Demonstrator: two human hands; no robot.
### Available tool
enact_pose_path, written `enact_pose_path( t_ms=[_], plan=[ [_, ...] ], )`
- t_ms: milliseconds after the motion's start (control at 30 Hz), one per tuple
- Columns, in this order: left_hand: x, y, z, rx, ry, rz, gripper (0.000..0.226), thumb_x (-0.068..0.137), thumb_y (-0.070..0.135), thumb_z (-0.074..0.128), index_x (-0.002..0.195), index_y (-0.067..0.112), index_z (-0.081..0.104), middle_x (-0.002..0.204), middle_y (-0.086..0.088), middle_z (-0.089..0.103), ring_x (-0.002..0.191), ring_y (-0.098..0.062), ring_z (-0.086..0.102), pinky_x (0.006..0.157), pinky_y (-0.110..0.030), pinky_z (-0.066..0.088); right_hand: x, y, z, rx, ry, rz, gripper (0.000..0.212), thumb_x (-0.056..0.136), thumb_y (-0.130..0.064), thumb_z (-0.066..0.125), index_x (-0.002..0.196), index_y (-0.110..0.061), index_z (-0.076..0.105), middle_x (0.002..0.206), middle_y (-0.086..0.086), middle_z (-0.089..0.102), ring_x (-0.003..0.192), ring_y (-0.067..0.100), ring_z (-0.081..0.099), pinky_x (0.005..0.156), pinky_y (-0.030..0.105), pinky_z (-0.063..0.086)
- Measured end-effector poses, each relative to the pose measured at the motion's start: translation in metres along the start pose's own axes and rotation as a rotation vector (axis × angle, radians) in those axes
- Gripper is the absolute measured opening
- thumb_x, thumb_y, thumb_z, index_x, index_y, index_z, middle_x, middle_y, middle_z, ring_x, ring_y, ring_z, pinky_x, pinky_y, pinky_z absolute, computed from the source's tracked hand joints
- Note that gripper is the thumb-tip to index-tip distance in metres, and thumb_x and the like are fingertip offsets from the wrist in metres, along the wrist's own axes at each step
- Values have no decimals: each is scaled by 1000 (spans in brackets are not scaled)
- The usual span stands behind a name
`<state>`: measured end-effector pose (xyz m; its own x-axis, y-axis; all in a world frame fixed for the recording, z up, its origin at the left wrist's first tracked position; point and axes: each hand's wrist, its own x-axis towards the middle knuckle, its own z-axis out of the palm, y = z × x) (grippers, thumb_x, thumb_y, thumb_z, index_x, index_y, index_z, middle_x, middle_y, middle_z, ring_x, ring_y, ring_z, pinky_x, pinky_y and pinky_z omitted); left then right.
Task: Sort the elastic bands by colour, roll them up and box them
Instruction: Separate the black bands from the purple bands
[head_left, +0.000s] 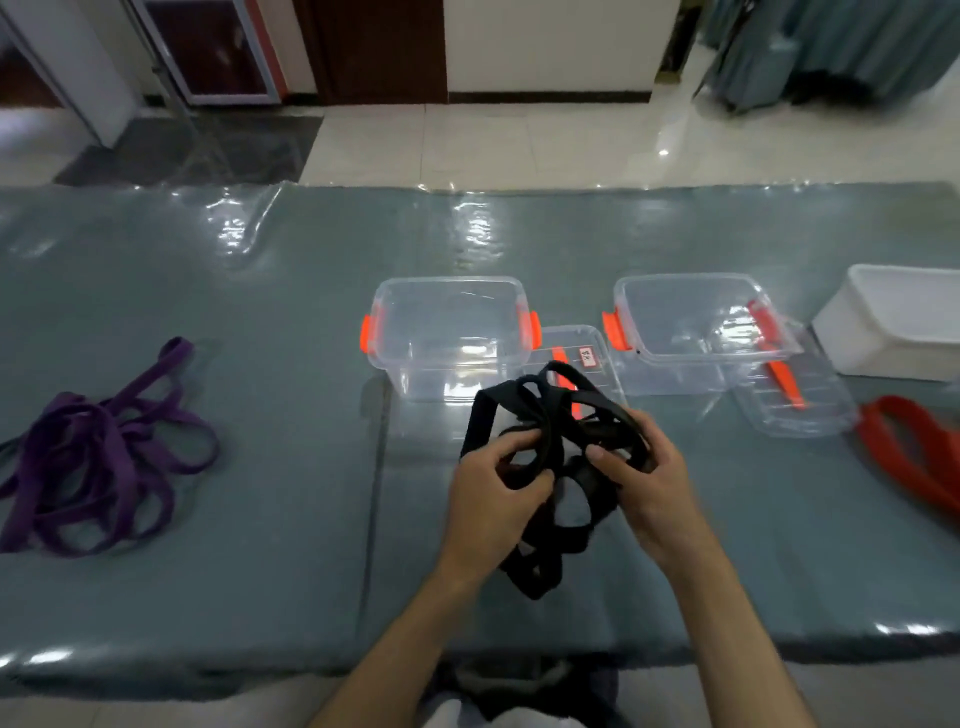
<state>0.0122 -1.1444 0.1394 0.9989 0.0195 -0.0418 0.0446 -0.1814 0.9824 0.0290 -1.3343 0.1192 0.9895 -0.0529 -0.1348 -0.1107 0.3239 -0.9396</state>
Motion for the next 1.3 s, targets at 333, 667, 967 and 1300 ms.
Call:
enact_pose_path(
  t_ms=[333, 667, 967, 1300],
  plan=[
    [-2, 60, 159, -68, -87, 73, 40, 85, -3, 77, 113, 25, 77, 107, 12, 79, 99, -10, 77, 91, -25, 60, -8, -91, -156, -77, 61, -87, 55, 78, -10, 81, 131, -15, 65, 121, 20, 74, 112, 36, 72, 102, 51, 55],
    [25, 40, 258, -82, -116, -12, 40, 87, -6, 73, 115, 21, 73, 111, 8, 78, 106, -12, 75, 94, -28, 59, 17, -91, -254, -215, 129, -199, 52, 86, 2, 81, 126, -29, 69, 117, 5, 77, 108, 22, 76, 83, 33, 63],
    [40, -37, 285, 28, -133, -199, 46, 89, -7, 72, 127, 13, 56, 120, -8, 72, 113, -22, 71, 101, -37, 58, 35, -17, -299, -439, 228, -41, 53, 83, 7, 81, 127, -17, 67, 117, 0, 75, 111, 12, 72, 103, 45, 58],
    [27, -94, 291, 170, -112, -301, 84, 95, 5, 67, 159, 42, 26, 133, 17, 65, 117, 5, 64, 99, -19, 53, 23, 35, -310, -609, 156, 192, 63, 84, 4, 83, 132, -29, 60, 117, -14, 70, 108, -6, 67, 103, 29, 54]
  ],
)
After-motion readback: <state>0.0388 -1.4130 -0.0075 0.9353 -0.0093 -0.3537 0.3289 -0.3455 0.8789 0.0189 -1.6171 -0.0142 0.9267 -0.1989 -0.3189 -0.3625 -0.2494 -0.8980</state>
